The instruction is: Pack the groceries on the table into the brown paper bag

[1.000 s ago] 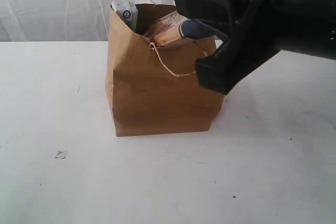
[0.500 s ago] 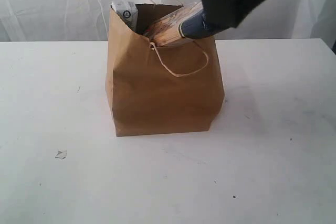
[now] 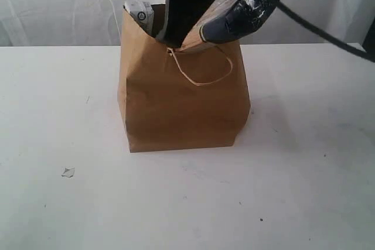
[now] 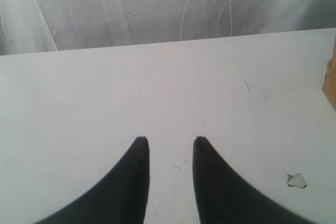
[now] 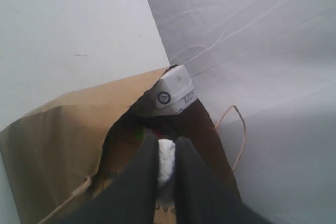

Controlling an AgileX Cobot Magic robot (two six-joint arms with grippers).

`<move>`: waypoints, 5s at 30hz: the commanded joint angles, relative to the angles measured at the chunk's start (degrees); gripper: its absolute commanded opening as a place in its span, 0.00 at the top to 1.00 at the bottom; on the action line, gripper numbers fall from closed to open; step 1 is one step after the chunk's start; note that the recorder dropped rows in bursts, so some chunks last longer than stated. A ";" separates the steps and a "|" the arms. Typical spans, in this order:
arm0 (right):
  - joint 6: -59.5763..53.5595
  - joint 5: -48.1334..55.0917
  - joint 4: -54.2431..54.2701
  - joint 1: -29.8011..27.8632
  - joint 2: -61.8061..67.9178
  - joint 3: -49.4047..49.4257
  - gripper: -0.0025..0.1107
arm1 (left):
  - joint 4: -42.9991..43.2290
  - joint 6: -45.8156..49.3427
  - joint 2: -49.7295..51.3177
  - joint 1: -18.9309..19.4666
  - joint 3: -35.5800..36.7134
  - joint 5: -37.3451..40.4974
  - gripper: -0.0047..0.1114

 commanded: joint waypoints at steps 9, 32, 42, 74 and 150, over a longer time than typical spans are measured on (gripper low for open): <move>4.52 -1.00 -4.96 -0.01 6.01 -1.43 0.98 | -0.48 -0.19 -0.26 0.22 0.13 0.00 0.66; 19.01 1.12 -8.95 -0.01 2.14 -2.73 0.52 | -0.48 -0.19 -0.26 0.22 0.13 0.00 0.66; 27.23 4.78 -11.86 -0.01 -6.06 -0.88 0.52 | -0.48 -0.19 -0.26 0.22 0.13 0.00 0.66; 54.19 23.83 -28.90 -0.01 -44.43 19.60 0.57 | -0.48 -0.09 -0.26 0.22 0.13 0.00 0.66; 56.72 -24.73 10.50 -27.92 -78.14 83.44 0.57 | -0.48 -0.09 -0.26 0.22 0.13 0.00 0.66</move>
